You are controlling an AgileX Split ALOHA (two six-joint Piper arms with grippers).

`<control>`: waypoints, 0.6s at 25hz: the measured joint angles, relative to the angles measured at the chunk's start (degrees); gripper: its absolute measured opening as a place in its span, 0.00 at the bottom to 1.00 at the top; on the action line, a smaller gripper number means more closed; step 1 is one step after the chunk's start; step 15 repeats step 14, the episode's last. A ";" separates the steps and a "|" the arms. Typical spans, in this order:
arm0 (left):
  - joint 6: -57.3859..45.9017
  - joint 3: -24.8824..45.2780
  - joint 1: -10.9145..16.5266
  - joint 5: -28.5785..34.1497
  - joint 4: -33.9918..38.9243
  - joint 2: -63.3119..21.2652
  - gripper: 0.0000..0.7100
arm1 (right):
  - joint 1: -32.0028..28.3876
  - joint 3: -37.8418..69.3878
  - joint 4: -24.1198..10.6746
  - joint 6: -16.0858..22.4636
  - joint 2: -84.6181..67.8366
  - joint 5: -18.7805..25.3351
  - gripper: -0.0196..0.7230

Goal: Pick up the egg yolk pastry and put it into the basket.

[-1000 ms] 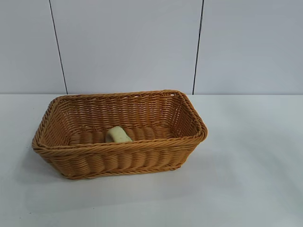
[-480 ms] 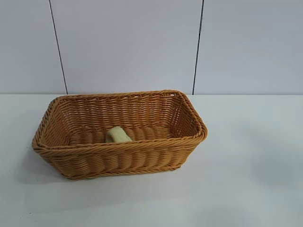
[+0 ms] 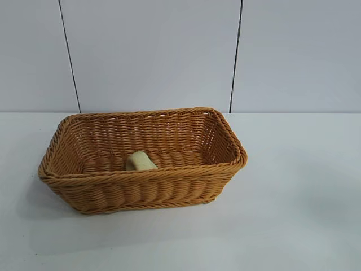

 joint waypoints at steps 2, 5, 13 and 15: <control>0.00 0.00 0.00 0.00 0.00 0.00 0.98 | 0.00 0.00 0.00 0.00 -4.15 0.00 0.89; 0.00 0.00 0.00 0.00 0.00 0.00 0.98 | 0.00 0.00 0.04 0.00 -6.20 0.06 0.89; 0.00 0.00 0.00 0.00 0.00 0.00 0.98 | 0.00 0.00 0.18 0.00 -6.47 0.06 0.89; 0.00 0.00 0.00 0.00 0.00 0.00 0.98 | 0.00 0.00 0.23 0.00 -6.47 0.06 0.89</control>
